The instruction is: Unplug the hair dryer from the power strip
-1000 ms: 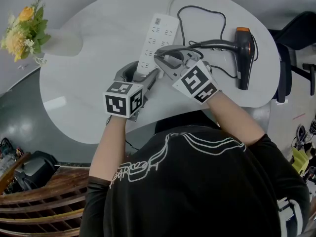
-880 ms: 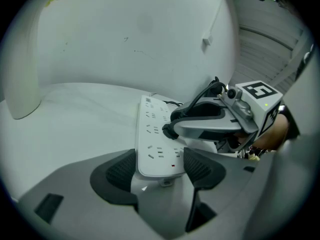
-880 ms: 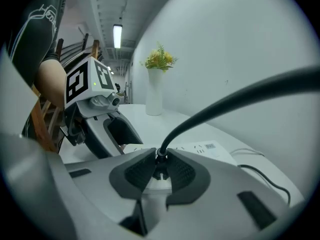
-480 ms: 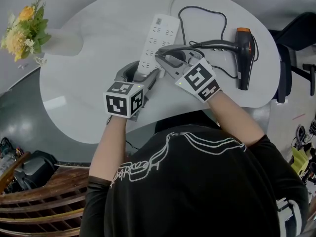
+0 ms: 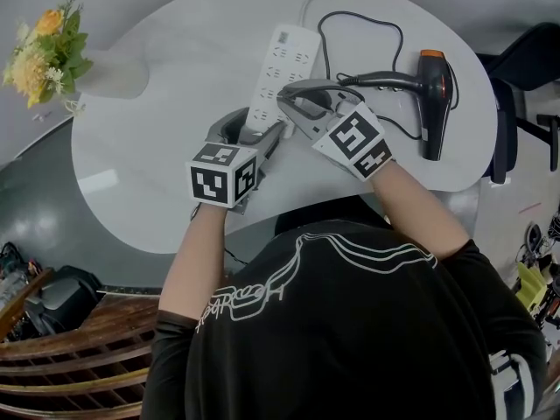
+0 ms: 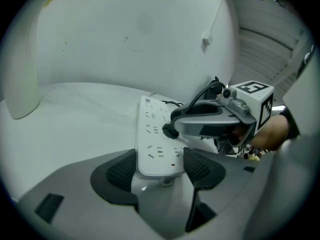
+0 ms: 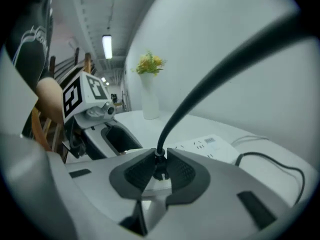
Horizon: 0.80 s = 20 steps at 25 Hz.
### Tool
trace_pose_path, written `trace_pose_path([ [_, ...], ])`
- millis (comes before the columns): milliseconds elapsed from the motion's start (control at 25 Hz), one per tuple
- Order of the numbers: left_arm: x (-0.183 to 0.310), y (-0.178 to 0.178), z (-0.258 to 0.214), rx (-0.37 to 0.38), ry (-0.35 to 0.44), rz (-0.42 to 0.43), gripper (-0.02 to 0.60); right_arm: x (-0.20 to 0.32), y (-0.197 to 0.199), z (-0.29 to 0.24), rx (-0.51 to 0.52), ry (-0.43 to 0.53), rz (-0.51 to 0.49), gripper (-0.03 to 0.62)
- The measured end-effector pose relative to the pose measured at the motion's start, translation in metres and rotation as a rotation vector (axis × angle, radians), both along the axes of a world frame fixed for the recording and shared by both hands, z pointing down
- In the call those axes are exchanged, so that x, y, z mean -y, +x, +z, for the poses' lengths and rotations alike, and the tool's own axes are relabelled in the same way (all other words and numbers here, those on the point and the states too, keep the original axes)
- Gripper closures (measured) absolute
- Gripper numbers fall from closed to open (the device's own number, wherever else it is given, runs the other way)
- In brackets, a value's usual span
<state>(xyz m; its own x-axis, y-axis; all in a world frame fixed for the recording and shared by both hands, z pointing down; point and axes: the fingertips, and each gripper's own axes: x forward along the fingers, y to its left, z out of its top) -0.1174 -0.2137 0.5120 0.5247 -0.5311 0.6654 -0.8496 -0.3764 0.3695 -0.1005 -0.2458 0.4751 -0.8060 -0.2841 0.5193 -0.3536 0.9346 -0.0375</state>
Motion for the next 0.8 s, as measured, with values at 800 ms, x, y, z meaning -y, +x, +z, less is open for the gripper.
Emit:
trace_pose_path([
  [800,-0.0004,0.0023,0.0007,0.002,0.007,0.020,0.281,-0.0033,0.0025,-0.0026,-0.039,0.073,-0.053,0.542],
])
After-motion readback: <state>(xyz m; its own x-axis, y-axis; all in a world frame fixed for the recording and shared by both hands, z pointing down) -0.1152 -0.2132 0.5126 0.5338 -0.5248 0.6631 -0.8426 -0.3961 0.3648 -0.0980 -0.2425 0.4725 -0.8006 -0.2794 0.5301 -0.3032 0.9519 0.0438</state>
